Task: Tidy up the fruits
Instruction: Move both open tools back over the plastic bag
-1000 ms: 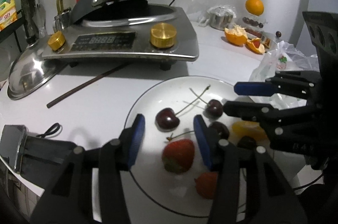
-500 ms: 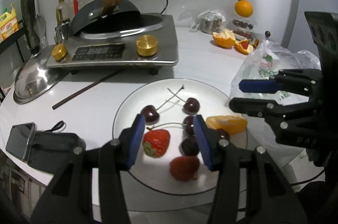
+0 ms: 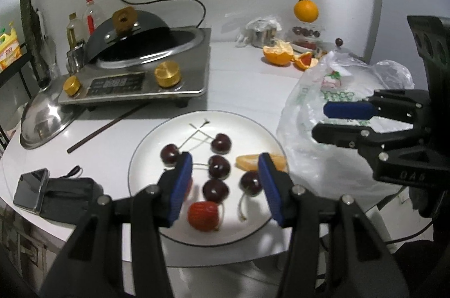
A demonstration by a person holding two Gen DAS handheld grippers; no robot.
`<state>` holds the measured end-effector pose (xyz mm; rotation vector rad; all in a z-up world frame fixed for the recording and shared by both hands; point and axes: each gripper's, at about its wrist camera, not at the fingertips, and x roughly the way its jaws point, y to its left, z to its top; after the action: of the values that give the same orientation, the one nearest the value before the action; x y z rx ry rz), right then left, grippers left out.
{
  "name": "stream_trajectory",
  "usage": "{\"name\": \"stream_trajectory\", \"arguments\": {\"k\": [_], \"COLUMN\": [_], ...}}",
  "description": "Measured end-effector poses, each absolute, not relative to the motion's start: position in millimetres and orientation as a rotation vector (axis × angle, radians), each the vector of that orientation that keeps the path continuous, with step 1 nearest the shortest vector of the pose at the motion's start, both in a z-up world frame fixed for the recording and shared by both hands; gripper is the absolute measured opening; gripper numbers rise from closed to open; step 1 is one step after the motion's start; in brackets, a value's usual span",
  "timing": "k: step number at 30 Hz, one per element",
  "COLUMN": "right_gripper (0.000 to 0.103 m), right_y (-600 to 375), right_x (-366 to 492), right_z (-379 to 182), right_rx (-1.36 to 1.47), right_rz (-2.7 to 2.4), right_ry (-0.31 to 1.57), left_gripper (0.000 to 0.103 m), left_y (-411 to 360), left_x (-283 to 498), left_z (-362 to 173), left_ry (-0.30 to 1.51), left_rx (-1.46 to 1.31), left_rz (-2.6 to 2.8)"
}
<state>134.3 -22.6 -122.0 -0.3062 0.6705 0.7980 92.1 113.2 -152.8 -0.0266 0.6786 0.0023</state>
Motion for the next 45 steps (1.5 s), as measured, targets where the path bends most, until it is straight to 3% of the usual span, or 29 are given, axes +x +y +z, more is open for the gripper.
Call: {"name": "stream_trajectory", "arguments": {"k": [17,18,19,20,21,25,28,45], "right_gripper": [0.038,0.038,0.038,0.038,0.038,0.039,0.05,0.051], "right_y": [-102,-106,-112,-116,-120,-136,-150,-201], "right_x": [137,137,138,138,139,141,145,174], "right_z": [-116,-116,-115,-114,-113,-112,-113,-123], "right_rx": [-0.221,-0.216,-0.209,-0.203,-0.198,-0.175,-0.154,-0.104], "right_rz": [0.728,0.724,0.718,0.714,0.709,0.688,0.669,0.591], "right_ry": [0.649,0.646,0.642,0.64,0.638,0.632,0.63,0.652], "left_gripper": [0.053,0.056,0.073,0.084,0.084,0.084,0.084,0.084], "left_y": [44,40,34,31,27,10,-2,-41], "left_x": [102,103,105,105,107,112,115,141], "left_z": [-138,-137,-136,-135,-134,-130,-129,-139], "left_ry": [0.688,0.686,0.684,0.68,0.676,0.676,0.679,0.721], "left_rx": [0.012,0.013,0.013,0.012,0.011,0.017,0.019,0.039], "left_rz": [-0.068,-0.07,-0.075,-0.081,-0.088,-0.117,-0.135,-0.165]}}
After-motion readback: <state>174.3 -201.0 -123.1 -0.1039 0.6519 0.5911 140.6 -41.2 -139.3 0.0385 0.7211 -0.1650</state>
